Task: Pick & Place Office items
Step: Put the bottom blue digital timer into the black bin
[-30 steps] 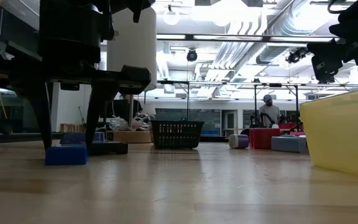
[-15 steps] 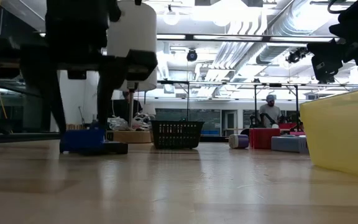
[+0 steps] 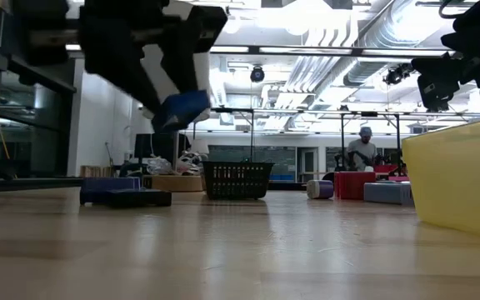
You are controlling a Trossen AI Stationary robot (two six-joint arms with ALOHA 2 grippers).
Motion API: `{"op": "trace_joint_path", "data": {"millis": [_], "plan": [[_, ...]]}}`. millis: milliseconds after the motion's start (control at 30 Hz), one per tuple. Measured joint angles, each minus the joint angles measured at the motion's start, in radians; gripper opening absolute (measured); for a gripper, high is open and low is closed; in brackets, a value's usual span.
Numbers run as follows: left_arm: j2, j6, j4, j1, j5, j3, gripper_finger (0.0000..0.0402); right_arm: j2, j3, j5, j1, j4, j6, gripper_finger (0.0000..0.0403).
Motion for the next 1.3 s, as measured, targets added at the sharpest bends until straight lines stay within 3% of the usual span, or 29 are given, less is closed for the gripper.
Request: {"op": "trace_joint_path", "data": {"millis": [600, 933, 1300], "plan": [[-0.017, -0.148, 0.152, 0.162, -0.011, 0.0, 0.0154, 0.0, 0.0, 0.0, 0.0, 0.0, 0.0, 0.019], [-0.017, -0.273, 0.191, 0.27, -0.125, 0.001, 0.0154, 0.0, 0.0, 0.0, 0.0, 0.0, 0.0, 0.019], [-0.017, -0.43, 0.192, 0.422, -0.13, 0.001, 0.0154, 0.0, 0.0, 0.0, 0.0, 0.0, 0.0, 0.019]]}}
